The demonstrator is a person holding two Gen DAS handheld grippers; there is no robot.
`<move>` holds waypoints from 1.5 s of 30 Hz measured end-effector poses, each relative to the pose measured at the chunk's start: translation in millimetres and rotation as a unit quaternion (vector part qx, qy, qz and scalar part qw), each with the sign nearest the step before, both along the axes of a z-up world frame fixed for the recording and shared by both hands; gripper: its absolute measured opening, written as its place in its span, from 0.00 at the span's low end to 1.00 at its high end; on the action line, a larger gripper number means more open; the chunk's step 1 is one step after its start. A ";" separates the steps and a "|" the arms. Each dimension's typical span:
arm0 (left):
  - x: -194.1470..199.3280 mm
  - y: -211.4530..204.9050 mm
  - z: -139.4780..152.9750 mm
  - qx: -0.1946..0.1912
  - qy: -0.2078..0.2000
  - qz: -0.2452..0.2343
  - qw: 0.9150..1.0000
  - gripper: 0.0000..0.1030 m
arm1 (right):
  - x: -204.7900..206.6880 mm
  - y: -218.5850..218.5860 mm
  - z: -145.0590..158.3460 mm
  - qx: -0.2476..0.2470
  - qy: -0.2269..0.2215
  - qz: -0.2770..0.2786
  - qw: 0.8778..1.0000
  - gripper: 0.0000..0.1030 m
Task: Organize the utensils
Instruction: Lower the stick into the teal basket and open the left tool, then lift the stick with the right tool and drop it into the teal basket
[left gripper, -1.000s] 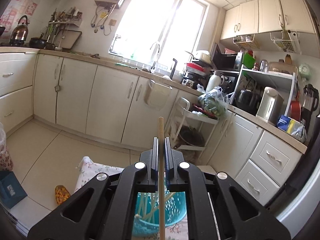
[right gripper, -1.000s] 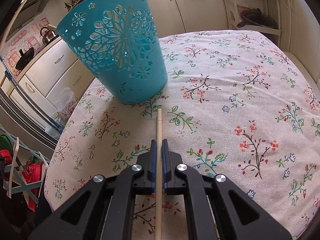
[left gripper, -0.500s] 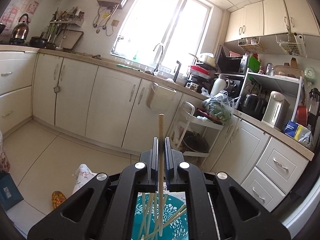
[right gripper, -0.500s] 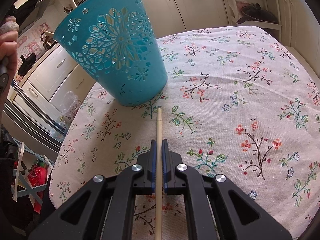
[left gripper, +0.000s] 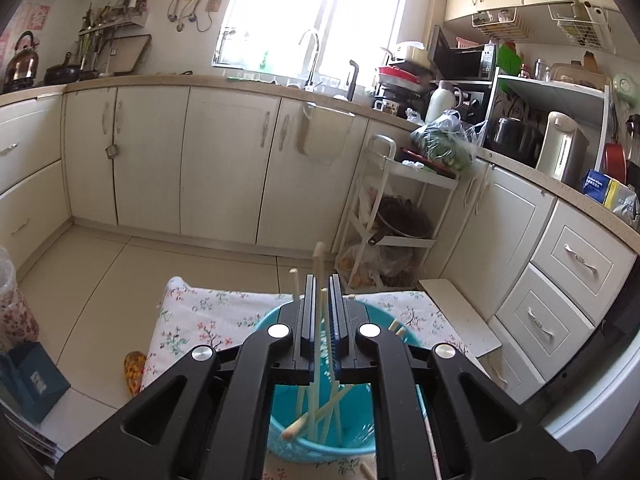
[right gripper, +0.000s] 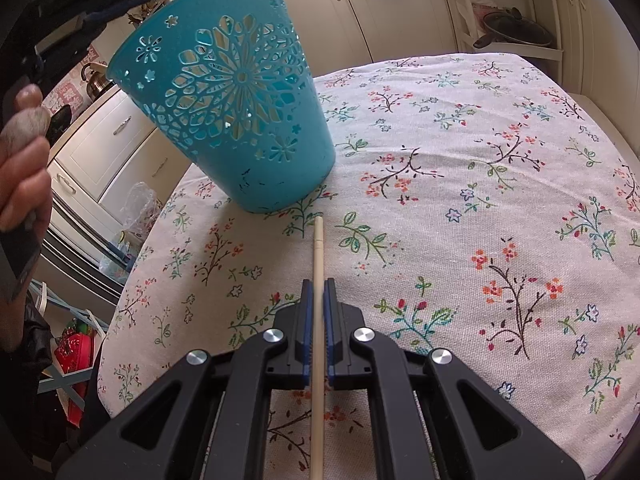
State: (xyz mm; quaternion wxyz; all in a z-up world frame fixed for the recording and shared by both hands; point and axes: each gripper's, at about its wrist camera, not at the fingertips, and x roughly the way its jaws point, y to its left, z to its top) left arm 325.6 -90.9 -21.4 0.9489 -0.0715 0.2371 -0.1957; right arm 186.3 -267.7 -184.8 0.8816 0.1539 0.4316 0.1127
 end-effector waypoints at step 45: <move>-78.9 60.6 -134.0 0.015 0.122 0.042 0.992 0.55 | 15.7 -5.0 185.4 0.169 -0.235 0.000 0.957 0.06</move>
